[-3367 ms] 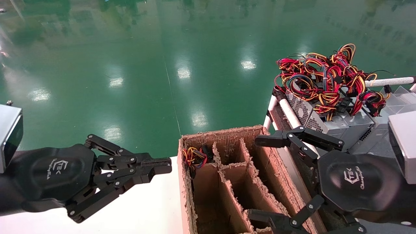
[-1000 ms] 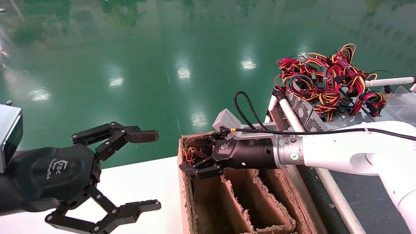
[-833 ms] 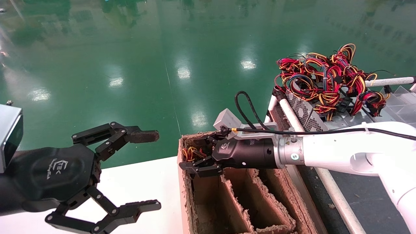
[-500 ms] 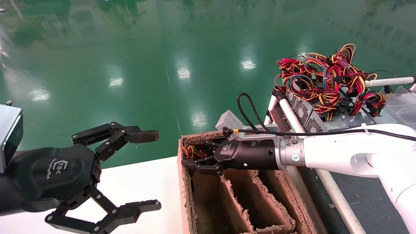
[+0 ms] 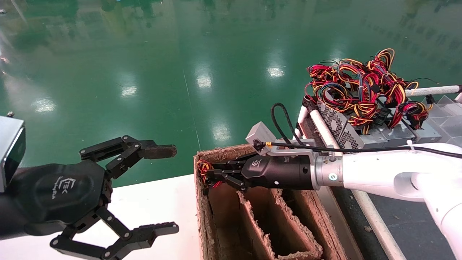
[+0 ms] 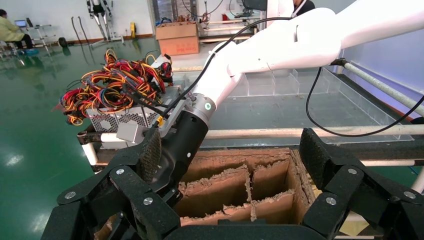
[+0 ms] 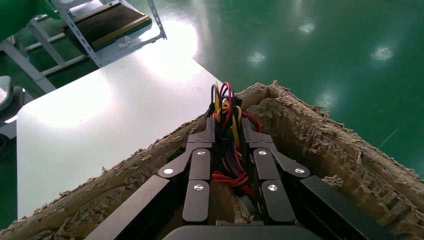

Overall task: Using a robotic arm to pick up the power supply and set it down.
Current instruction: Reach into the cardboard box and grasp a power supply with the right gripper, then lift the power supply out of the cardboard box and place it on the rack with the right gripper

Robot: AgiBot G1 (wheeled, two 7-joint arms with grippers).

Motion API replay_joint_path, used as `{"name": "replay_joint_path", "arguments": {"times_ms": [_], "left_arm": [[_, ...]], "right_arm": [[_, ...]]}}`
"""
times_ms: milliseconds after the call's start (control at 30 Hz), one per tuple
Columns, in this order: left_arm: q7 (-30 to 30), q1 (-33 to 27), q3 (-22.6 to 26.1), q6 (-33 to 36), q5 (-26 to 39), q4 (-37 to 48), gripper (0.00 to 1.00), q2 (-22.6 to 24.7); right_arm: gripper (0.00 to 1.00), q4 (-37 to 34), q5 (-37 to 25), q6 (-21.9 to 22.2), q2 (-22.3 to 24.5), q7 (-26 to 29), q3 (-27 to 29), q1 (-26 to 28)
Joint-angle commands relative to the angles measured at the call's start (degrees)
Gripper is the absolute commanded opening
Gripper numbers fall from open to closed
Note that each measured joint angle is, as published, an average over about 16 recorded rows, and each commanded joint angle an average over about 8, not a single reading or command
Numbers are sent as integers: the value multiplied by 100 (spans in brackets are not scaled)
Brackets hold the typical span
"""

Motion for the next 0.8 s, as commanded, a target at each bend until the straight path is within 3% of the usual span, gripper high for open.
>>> {"name": "replay_joint_path", "arguments": {"times_ms": [33, 800], "left_arm": [[0, 0, 0, 0, 0, 0, 100, 0], [1, 0, 2, -1, -1, 0, 100, -1]], "right_arm": [[0, -90, 20, -15, -2, -39, 14, 18], [0, -533, 444, -485, 176, -609, 304, 181]]}}
